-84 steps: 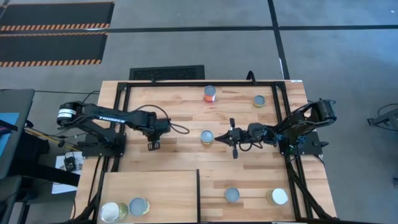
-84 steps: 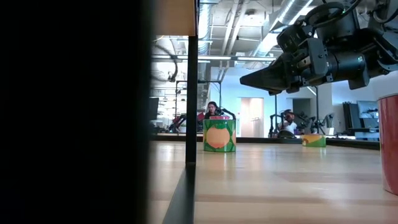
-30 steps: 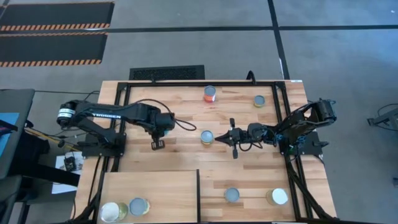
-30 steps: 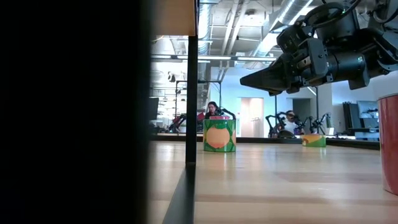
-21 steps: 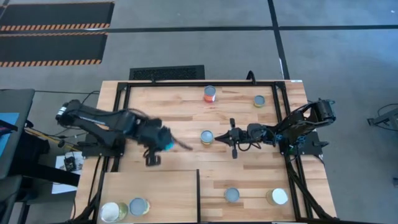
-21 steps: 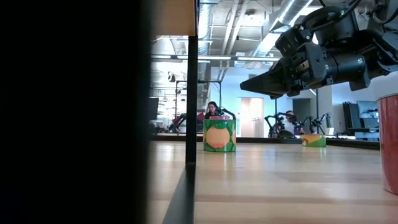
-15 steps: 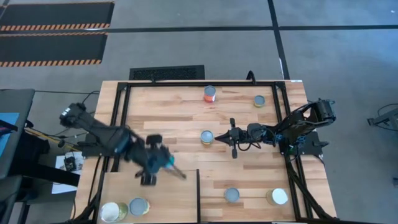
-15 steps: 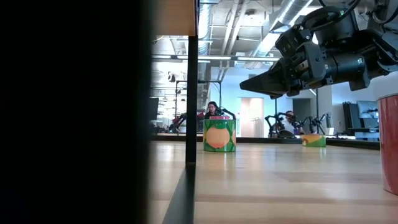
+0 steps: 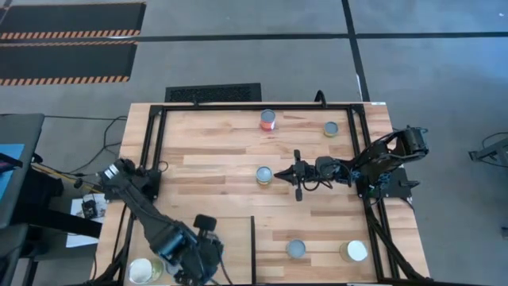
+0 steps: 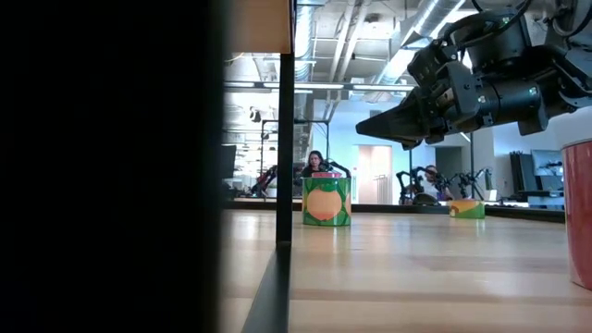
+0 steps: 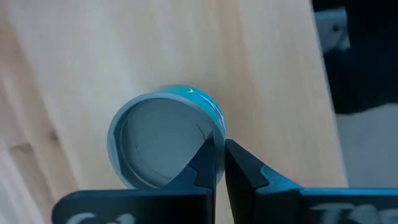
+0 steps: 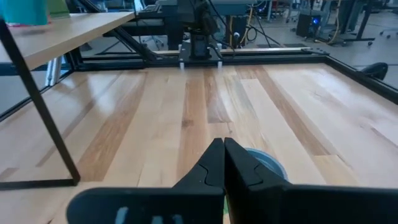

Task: Pick and place cans onto a shelf
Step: Put the canned tuna on the shelf

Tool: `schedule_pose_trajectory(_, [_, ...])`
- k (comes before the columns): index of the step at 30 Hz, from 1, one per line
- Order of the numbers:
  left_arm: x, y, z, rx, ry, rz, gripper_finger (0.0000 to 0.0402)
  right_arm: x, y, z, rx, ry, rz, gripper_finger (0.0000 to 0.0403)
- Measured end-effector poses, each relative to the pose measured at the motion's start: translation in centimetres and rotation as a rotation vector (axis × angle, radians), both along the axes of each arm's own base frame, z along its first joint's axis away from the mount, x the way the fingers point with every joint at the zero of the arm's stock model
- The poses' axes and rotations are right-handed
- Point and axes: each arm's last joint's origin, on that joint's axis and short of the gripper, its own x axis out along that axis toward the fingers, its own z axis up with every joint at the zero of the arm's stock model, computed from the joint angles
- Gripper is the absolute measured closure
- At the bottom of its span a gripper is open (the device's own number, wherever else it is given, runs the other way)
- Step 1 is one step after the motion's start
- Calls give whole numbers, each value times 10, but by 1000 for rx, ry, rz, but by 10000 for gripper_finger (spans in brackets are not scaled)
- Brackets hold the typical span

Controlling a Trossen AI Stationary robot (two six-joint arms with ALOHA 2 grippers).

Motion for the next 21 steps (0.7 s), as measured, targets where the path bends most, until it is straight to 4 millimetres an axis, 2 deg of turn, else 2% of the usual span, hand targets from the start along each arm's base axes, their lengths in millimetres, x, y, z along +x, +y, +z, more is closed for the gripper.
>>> schedule_pose_trajectory(11, [-8, -18, 3, -40, -6, -27, 399, -1, 7, -2, 57, 25, 17, 390])
schedule_pose_trajectory(21, [-4, -24, 5, -97, -46, -18, 399, -2, 21, -2, 52, 24, 29, 390])
